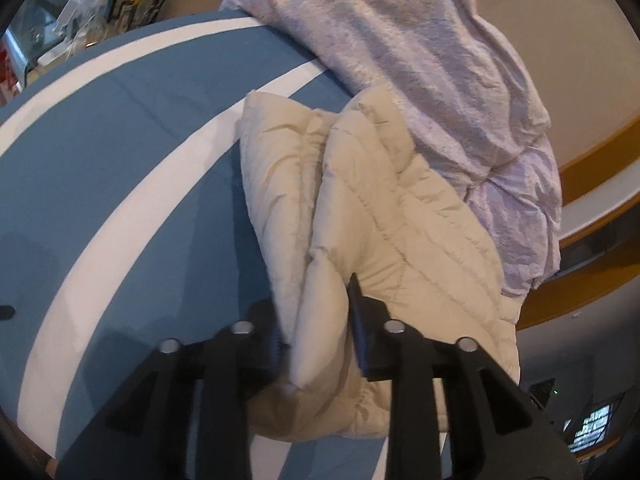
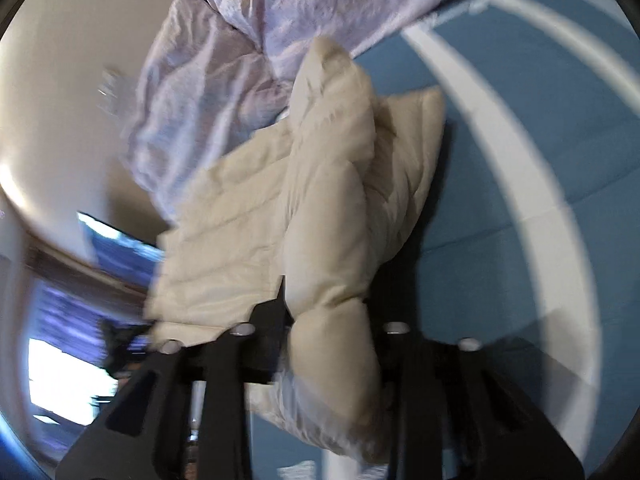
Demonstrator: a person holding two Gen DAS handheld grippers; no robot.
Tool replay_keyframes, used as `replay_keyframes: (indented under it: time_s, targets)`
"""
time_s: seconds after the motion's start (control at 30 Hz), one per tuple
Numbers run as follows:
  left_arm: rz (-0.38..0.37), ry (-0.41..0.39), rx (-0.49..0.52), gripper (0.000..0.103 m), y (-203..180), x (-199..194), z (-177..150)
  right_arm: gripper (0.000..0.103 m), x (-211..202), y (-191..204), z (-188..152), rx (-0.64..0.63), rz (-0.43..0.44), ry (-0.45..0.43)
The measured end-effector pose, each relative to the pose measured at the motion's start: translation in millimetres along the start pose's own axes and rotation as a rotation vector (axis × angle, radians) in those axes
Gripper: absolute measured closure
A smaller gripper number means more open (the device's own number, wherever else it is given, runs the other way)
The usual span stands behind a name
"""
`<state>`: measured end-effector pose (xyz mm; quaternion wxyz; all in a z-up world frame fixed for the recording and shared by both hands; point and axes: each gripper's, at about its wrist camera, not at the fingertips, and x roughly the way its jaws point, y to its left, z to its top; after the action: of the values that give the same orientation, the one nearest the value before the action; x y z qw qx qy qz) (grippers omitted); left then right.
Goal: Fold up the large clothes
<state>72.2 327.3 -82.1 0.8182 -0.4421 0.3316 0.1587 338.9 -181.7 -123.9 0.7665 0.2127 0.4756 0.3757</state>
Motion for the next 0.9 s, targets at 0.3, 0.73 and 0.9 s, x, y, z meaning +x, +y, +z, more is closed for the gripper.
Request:
replay_keyframes:
  time_s: [0.3,0.73,0.9]
  targets:
    - [0.010,-0.020,-0.041,0.022,6.8,-4.7,0.3,0.027,-36.2,57.6,5.9,-0.192,-0.273,-0.190]
    - [0.026,-0.045,-0.092,0.018,3.4,1.5,-11.9,0.027,46.1,141.6,-34.0,-0.397,-0.305,-0.112]
    - [0.051,-0.050,-0.050,0.017,-6.7,3.7,-14.4,0.027,65.3,150.2,-47.9,-0.444,-0.357,-0.126]
